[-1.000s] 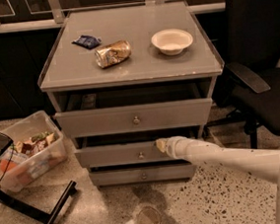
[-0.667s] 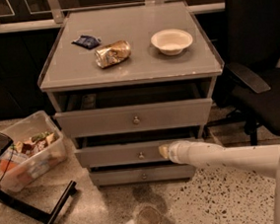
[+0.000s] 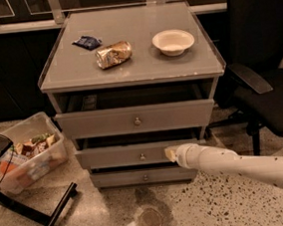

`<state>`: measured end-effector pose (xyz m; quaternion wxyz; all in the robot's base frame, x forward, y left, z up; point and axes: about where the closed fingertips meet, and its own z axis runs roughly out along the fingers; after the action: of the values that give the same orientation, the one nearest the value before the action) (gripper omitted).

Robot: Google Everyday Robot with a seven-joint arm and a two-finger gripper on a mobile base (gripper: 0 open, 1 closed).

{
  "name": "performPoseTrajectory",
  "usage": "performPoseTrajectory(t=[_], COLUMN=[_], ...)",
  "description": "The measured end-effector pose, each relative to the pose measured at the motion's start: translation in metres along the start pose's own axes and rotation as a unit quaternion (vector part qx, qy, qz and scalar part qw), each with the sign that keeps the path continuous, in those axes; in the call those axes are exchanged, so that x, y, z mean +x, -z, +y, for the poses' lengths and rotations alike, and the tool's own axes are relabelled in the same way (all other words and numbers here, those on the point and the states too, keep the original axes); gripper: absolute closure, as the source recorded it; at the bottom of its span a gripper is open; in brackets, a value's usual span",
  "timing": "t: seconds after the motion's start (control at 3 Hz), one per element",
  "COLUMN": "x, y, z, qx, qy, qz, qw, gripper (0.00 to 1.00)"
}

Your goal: Open middle drawer

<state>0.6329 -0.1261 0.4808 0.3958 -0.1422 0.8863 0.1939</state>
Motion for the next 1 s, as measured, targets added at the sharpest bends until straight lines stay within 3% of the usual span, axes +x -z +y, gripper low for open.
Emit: performPoseTrajectory(t=[0.33, 1.0], x=[-0.024, -0.053], y=[0.011, -0.032], z=[0.007, 0.010], qx=[-0.010, -0.034], qy=[0.006, 0.004], qz=[-0.035, -0.035], qw=[0.9993, 0.9988], gripper=[1.00, 1.00])
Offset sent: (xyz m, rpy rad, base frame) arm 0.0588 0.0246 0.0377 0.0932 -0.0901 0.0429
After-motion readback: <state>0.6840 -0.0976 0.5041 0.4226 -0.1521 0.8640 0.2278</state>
